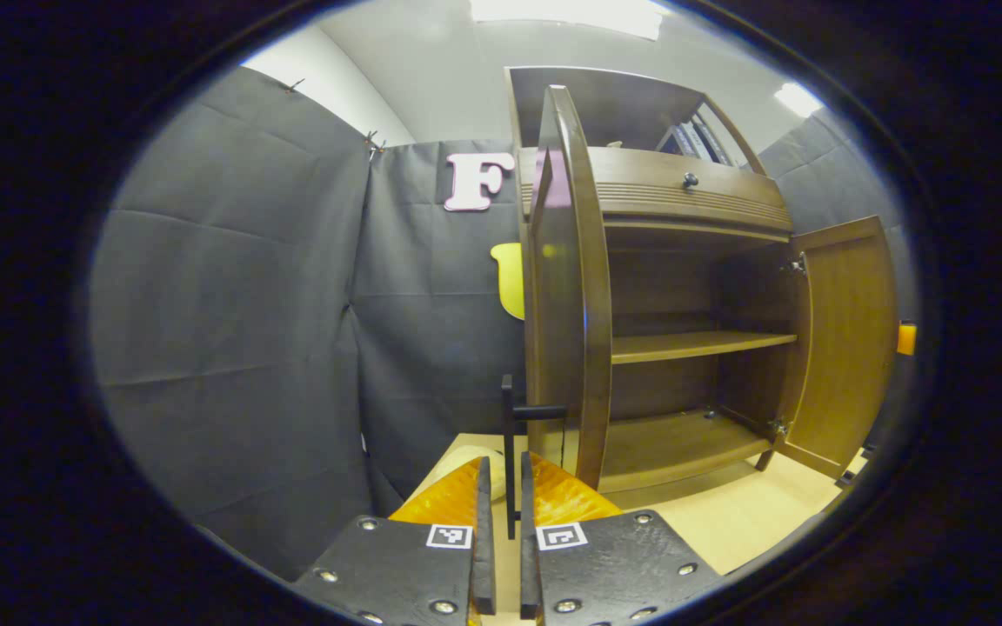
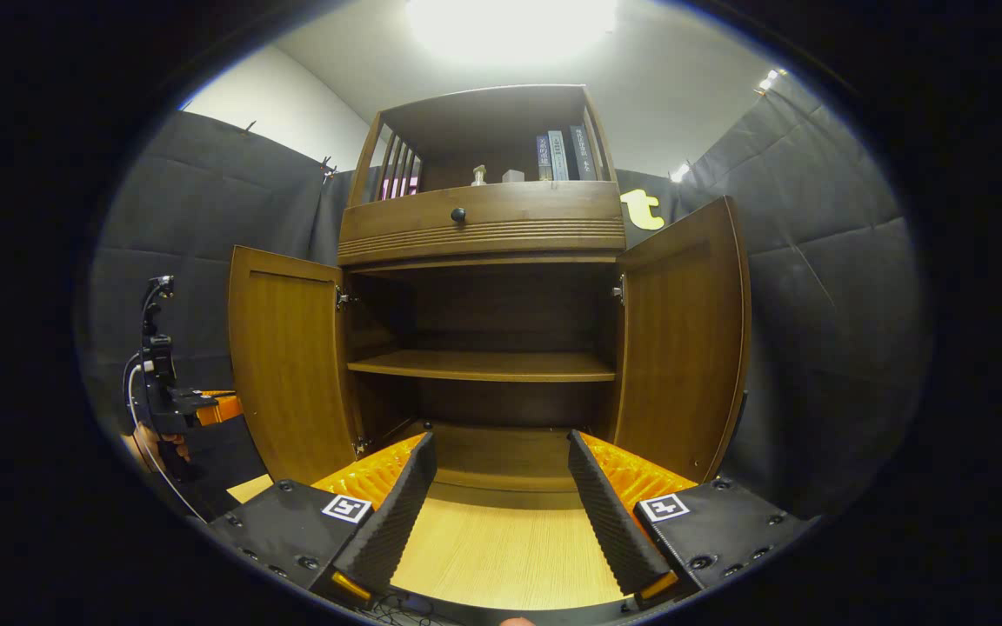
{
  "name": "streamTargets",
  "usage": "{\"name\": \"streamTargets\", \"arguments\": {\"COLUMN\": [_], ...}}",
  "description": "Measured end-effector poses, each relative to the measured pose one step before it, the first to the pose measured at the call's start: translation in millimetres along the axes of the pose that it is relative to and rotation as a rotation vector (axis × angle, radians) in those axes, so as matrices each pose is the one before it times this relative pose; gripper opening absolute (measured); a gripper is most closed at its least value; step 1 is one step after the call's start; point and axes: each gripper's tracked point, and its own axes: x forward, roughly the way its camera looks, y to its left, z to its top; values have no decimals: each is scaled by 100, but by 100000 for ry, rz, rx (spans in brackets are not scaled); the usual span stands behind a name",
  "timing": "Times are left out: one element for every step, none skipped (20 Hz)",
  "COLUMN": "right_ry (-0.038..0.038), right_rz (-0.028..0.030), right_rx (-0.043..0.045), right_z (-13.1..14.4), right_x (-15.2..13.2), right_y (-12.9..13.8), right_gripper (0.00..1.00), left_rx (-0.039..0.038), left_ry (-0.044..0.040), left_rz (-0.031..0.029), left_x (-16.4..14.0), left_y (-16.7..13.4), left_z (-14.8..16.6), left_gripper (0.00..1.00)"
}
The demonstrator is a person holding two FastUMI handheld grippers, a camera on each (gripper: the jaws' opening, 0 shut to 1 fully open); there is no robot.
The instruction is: Open the right door of the double-door shoe cabinet with the right hand, and open the left door with the left hand.
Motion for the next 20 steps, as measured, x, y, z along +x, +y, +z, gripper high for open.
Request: {"name": "streamTargets", "arguments": {"right_ry": [-541,-236,-244,-612,-724,-600,-392,136,177,-658,-811,-125,199,-363,-717,-366,-420,-406,-221,-55], "right_rz": [-740,-310,-495,-325,-592,-243,-419,-408,-482,-710,-897,-446,-265,-349,-571,-662,120,-204,-464,-470], "right_rx": [-33,360,715,641,200,-300,-272,32,432,375,-42,-170,-469,-737,-912,-616,-230,-135,-175,-199], "right_z": [14,0,31,172,180,74,169,122,171,380,435,296,54,255,343,224,154,156,-101,-117], "right_x": [-28,-138,-158,-269,-184,-302,-196,-166,-232,-318,-312,-342,-422,-400,-467,-473,-562,-524,-521,-366], "right_y": [-126,-147,-155,-290,-426,-441,-550,-537,-549,-587,-617,-454,-345,-422,-434,-422,-185,-198,-300,-236], "right_gripper": [96,96,92,96,96,96,96,92,92,92,96,96,96,92,96,96,96,92,92,92], "left_rx": [518,390,2,-446,-902,-645,147,88,-126,478,1002,569,128,21,-77,107,692,851,892,359], "left_ry": [-270,-285,-205,-143,-205,-215,-375,-634,-887,-997,-732,-831,-1105,-923,-21,344,-52,-230,-57,-92], "left_rz": [1329,1690,1999,1594,545,514,1550,832,-2,-712,-162,-596,-912,-888,-782,-1113,-328,-327,-147,-196], "left_x": [-82,-192,-230,-132,-311,-447,-593,-791,-749,-895,-984,-1057,-1060,-1120,-1098,-1081,-1236,-1084,-738,-617], "left_y": [731,827,691,708,456,211,319,29,-408,-484,-593,-413,-460,-542,-339,-544,-435,-468,-724,-584], "left_z": [77,-114,154,173,123,295,363,322,691,691,677,767,714,670,173,266,223,267,345,461], "left_gripper": [15,15,15,14,15,15,15,15,15,15,15,15,15,15,14,12,10,9,9,9]}}
